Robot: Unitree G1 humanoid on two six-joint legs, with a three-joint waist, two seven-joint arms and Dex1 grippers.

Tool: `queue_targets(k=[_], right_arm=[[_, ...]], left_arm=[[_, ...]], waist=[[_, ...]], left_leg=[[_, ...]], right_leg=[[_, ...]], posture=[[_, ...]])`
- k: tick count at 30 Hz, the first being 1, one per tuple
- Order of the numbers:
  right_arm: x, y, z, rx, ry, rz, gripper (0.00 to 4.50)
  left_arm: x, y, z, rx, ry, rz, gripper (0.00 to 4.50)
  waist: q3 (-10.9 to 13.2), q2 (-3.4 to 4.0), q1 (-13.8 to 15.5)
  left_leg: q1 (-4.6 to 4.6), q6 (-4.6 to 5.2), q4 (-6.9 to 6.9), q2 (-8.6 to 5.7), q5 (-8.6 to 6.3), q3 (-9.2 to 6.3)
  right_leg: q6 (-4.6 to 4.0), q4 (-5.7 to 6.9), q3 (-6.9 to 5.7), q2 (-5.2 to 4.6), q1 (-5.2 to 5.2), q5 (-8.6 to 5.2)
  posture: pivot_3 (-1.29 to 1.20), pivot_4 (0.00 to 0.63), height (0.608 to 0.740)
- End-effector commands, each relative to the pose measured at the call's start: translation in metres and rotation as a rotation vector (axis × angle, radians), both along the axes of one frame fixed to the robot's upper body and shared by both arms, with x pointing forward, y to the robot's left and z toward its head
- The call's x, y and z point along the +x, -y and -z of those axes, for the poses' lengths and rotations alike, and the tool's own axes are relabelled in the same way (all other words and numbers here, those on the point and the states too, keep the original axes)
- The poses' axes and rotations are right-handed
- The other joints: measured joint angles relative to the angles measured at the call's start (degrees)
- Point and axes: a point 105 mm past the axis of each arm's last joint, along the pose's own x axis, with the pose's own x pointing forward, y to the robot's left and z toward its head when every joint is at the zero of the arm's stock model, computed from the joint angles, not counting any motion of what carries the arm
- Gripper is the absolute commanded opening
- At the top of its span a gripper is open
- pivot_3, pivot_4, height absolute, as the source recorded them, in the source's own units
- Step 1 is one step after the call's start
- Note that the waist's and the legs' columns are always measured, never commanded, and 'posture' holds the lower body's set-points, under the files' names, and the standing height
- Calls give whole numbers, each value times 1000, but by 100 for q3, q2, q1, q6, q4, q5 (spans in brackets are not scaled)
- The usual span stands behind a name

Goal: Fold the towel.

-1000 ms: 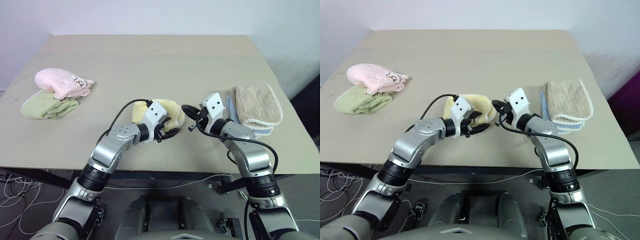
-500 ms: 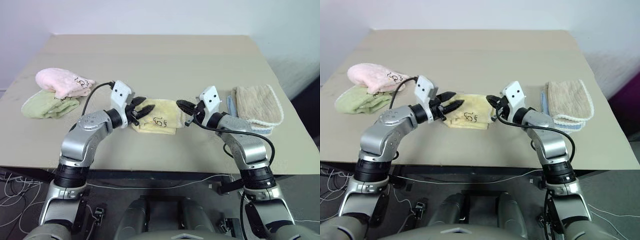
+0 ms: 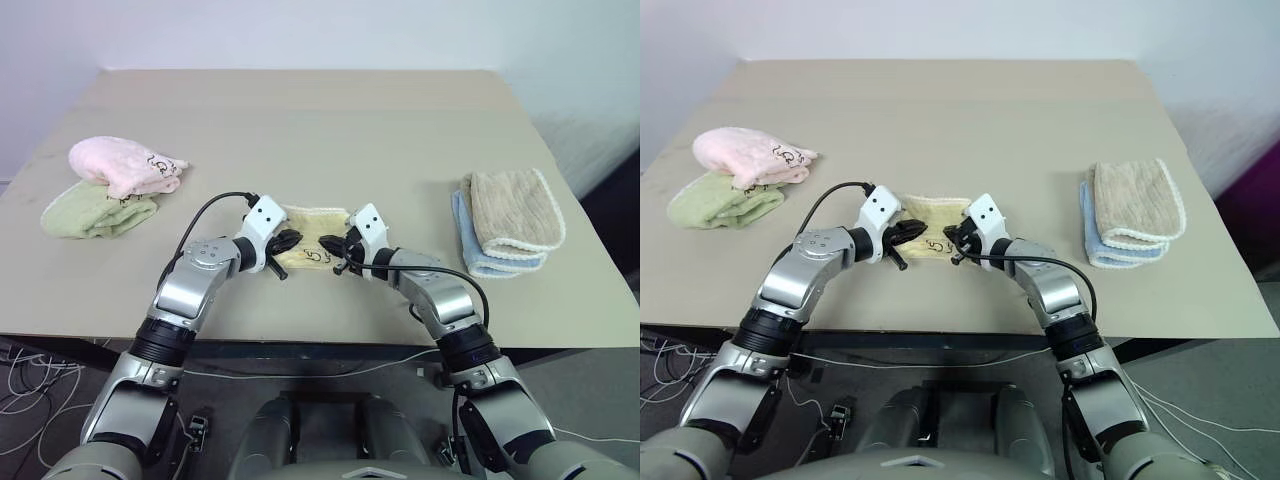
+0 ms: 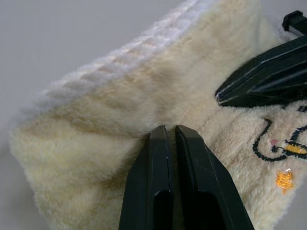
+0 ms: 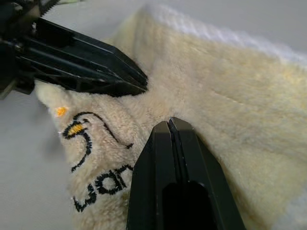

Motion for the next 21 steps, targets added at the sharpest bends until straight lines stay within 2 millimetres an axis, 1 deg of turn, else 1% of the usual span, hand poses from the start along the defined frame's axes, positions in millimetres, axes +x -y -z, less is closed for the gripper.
queue_targets(k=[1, 3, 5, 6, 7, 8, 10, 11, 12, 14, 17, 19, 21], right_arm=[[-8, -3, 11, -4, -23, -19, 0], [-9, -1, 6, 2, 6, -15, 0], [-10, 3, -9, 45, 45, -7, 0], [-11, 6, -18, 63, 64, -2, 0], [-12, 12, -27, 79, 85, 9, 0], [-13, 18, -34, 100, 87, 19, 0], [-16, 31, -44, 133, 78, 49, 0], [-17, 37, -46, 150, 62, 61, 375], [-20, 42, -48, 177, 33, 67, 548], [-21, 53, -53, 244, -28, 100, 1195], [-16, 68, -50, 389, -195, 176, 2236], [-13, 73, -43, 455, -312, 208, 2921], [-12, 72, -39, 511, -396, 214, 3622]], left_arm=[[-3, -10, 17, 61, -23, -16, 331], [-1, -9, 10, 22, 3, -22, 331], [1, -8, -13, -98, 65, -35, 331], [2, -10, -25, -156, 91, -50, 331], [3, -16, -35, -200, 113, -74, 331], [4, -24, -41, -213, 129, -102, 331], [5, -45, -45, -186, 172, -171, 331], [5, -53, -46, -174, 189, -197, 296], [4, -62, -47, -172, 195, -223, 296], [1, -78, -46, -145, 205, -264, 296], [-2, -101, -31, -56, 187, -313, 296], [-6, -107, -26, -49, 168, -314, 296], [-13, -104, -24, -50, 154, -266, 296]], waist=[[-1, 1, -5], [-1, 0, -4], [-1, 1, 1], [-1, 0, 3], [0, 0, 5], [1, -1, 7], [1, -1, -1], [1, -1, -6], [1, -1, -4], [1, -1, 5], [1, -1, 12], [2, 0, 16], [2, 0, 14]], left_leg=[[0, 0, -1, 0, 0, 0], [0, 0, 0, 0, 0, 0], [0, 0, 0, 0, 0, 0], [-1, 0, 1, 0, 0, 0], [-4, 0, 1, 0, 0, 0], [-7, 0, 2, 0, 0, 0], [-11, 0, 2, 1, 0, -1], [-11, 0, 2, 1, 0, -1], [-10, 0, 1, 1, 0, -1], [-10, 0, 0, 2, 0, -1], [-10, 1, 0, 2, 0, -1], [-10, 1, -1, 2, -1, -1], [-10, 1, -1, 1, -1, 0]], right_leg=[[0, 0, 0, 0, 0, 0], [0, 0, 0, 0, 0, 0], [0, 0, 0, -1, 0, 0], [0, 0, 0, -1, -1, 0], [0, 0, 0, -2, -4, 0], [0, 1, 0, -3, -7, 0], [0, 2, 0, -3, -11, 0], [0, 3, 1, -3, -12, 0], [0, 3, 2, -3, -12, 0], [0, 2, 2, -3, -11, 0], [0, 2, 2, -9, -10, 0], [0, 2, 2, -11, -10, 0], [0, 1, 3, -14, -10, 0]], posture=[[0, 150, 740], [0, 150, 740], [0, 150, 740], [0, 150, 740], [0, 150, 740], [0, 150, 740], [0, 150, 740], [0, 150, 740], [0, 150, 740], [0, 150, 740], [0, 150, 740], [0, 150, 740], [0, 150, 740]])
